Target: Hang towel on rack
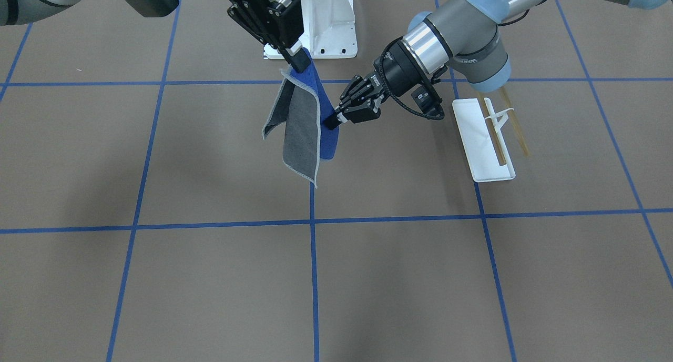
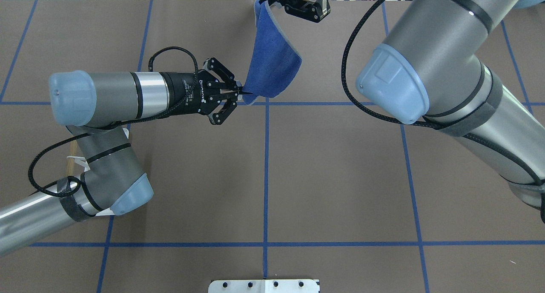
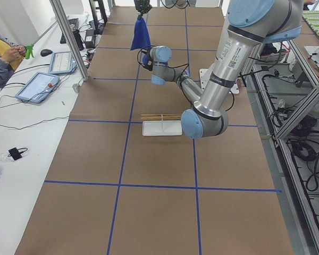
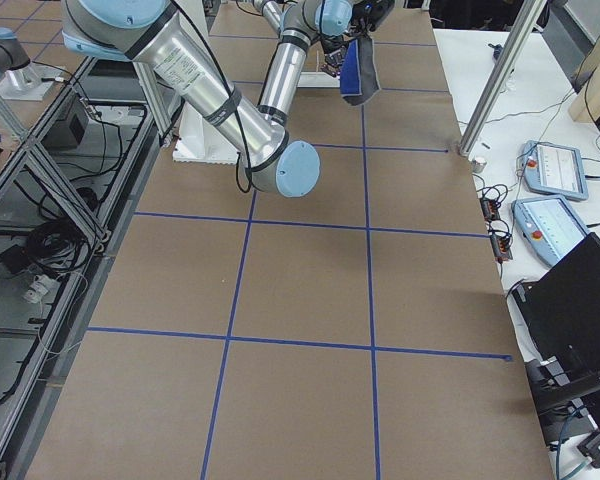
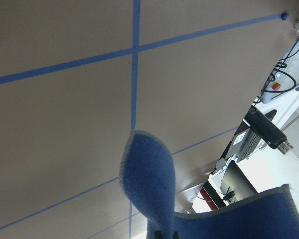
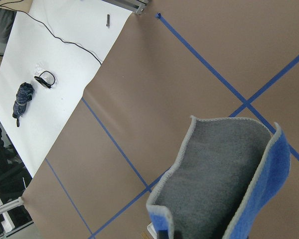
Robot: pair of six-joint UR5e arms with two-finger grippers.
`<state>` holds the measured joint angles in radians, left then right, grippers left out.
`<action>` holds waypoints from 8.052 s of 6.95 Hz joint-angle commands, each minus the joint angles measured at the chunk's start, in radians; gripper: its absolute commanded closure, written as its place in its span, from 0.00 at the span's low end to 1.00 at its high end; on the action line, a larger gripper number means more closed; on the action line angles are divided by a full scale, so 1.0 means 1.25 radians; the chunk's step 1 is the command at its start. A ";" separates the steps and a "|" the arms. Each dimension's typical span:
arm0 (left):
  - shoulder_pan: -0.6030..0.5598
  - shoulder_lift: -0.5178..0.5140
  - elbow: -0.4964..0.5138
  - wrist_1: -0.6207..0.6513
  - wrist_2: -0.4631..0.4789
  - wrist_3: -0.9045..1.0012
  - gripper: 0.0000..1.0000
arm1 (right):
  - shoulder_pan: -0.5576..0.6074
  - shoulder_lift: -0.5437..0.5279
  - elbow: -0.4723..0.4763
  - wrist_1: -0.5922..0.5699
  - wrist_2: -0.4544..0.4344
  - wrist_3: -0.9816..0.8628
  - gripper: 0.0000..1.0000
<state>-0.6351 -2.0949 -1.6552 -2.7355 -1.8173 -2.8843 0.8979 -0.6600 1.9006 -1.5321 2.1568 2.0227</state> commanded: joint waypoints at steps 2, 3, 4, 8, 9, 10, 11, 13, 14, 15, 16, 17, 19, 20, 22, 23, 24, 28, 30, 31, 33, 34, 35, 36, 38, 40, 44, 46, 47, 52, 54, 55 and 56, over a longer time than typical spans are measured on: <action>-0.002 0.001 -0.004 -0.008 0.000 0.204 1.00 | 0.006 -0.046 0.044 0.000 0.001 -0.017 0.00; -0.009 0.004 -0.012 -0.005 0.000 0.284 1.00 | 0.013 -0.061 0.059 0.000 0.002 -0.019 0.00; -0.016 0.008 -0.029 -0.002 0.002 0.402 1.00 | 0.023 -0.088 0.080 0.000 0.005 -0.039 0.00; -0.020 0.233 -0.145 -0.025 0.003 1.031 1.00 | 0.040 -0.182 0.138 0.000 0.007 -0.138 0.00; -0.020 0.349 -0.163 -0.117 0.003 1.035 1.00 | 0.046 -0.207 0.142 0.000 0.007 -0.143 0.00; -0.021 0.453 -0.144 -0.267 0.005 1.036 1.00 | 0.055 -0.229 0.147 0.000 0.006 -0.173 0.00; -0.040 0.513 -0.112 -0.370 0.003 1.037 1.00 | 0.057 -0.239 0.151 0.000 0.005 -0.183 0.00; -0.093 0.578 -0.021 -0.573 0.005 1.021 1.00 | 0.062 -0.240 0.153 -0.002 0.001 -0.184 0.00; -0.121 0.596 -0.010 -0.587 0.000 0.999 1.00 | 0.066 -0.243 0.155 -0.002 0.001 -0.184 0.00; -0.135 0.617 -0.003 -0.588 0.001 0.997 1.00 | 0.066 -0.249 0.155 -0.002 0.001 -0.187 0.00; -0.165 0.623 0.023 -0.591 0.000 0.997 1.00 | 0.066 -0.250 0.155 -0.002 0.000 -0.196 0.00; -0.181 0.622 0.059 -0.620 0.000 0.997 1.00 | 0.066 -0.251 0.153 -0.002 0.000 -0.204 0.00; -0.183 0.616 0.086 -0.632 0.005 0.997 1.00 | 0.066 -0.250 0.152 -0.002 -0.001 -0.204 0.00; -0.183 0.613 0.102 -0.632 0.007 0.997 1.00 | 0.066 -0.250 0.152 -0.002 -0.001 -0.204 0.00; -0.183 0.608 0.107 -0.628 0.009 0.975 1.00 | 0.066 -0.251 0.153 -0.002 -0.001 -0.204 0.00; -0.183 0.607 0.126 -0.629 0.009 0.981 0.01 | 0.068 -0.260 0.153 -0.002 0.000 -0.206 0.00; -0.194 0.609 0.134 -0.627 0.009 0.982 0.02 | 0.068 -0.261 0.153 -0.002 -0.001 -0.214 0.00; -0.268 0.617 0.194 -0.611 0.002 0.987 0.02 | 0.090 -0.289 0.158 -0.002 0.004 -0.233 0.00; -0.402 0.584 0.194 -0.491 -0.109 1.103 0.02 | 0.129 -0.355 0.166 -0.002 0.022 -0.332 0.00; -0.522 0.533 0.193 -0.380 -0.240 1.234 0.02 | 0.154 -0.398 0.171 -0.002 0.046 -0.389 0.00; -0.694 0.473 0.191 -0.161 -0.429 1.497 0.02 | 0.236 -0.513 0.185 0.000 0.127 -0.547 0.00; -0.730 0.471 0.190 -0.083 -0.459 1.641 0.02 | 0.285 -0.579 0.187 -0.002 0.156 -0.663 0.00; -0.745 0.473 0.189 -0.060 -0.464 1.742 0.02 | 0.328 -0.636 0.184 -0.003 0.169 -0.787 0.00; -0.742 0.477 0.179 -0.014 -0.465 1.771 0.02 | 0.358 -0.696 0.182 -0.004 0.169 -0.895 0.00; -0.753 0.475 0.163 0.187 -0.465 1.982 0.02 | 0.408 -0.808 0.174 -0.011 0.168 -1.121 0.00; -0.778 0.448 0.136 0.433 -0.458 2.174 0.02 | 0.463 -0.851 0.108 -0.014 0.162 -1.328 0.00; -0.769 0.441 0.074 0.687 -0.446 2.281 0.02 | 0.513 -0.855 -0.043 -0.014 0.158 -1.616 0.00; -0.780 0.454 -0.007 0.858 -0.447 2.382 0.02 | 0.488 -0.848 -0.060 -0.014 0.152 -1.618 0.00; -0.778 0.450 -0.056 0.998 -0.446 2.386 0.02 | 0.461 -0.846 -0.063 -0.014 0.138 -1.622 0.00; -0.776 0.474 -0.093 0.966 -0.447 2.374 0.02 | 0.460 -0.773 -0.042 -0.133 0.156 -1.646 0.00; -0.776 0.483 -0.099 0.966 -0.458 2.365 0.02 | 0.459 -0.767 -0.039 -0.135 0.160 -1.645 0.00; -0.776 0.477 -0.091 0.959 -0.457 2.366 0.02 | 0.457 -0.763 -0.043 -0.134 0.177 -1.644 0.00; -0.776 0.473 -0.099 0.959 -0.457 2.365 0.02 | 0.459 -0.759 -0.038 -0.135 0.177 -1.644 0.00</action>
<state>-1.6049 -1.4984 -1.7745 -1.5343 -2.3880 0.0734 1.4704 -1.6148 1.8493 -1.6998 2.3704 -0.0329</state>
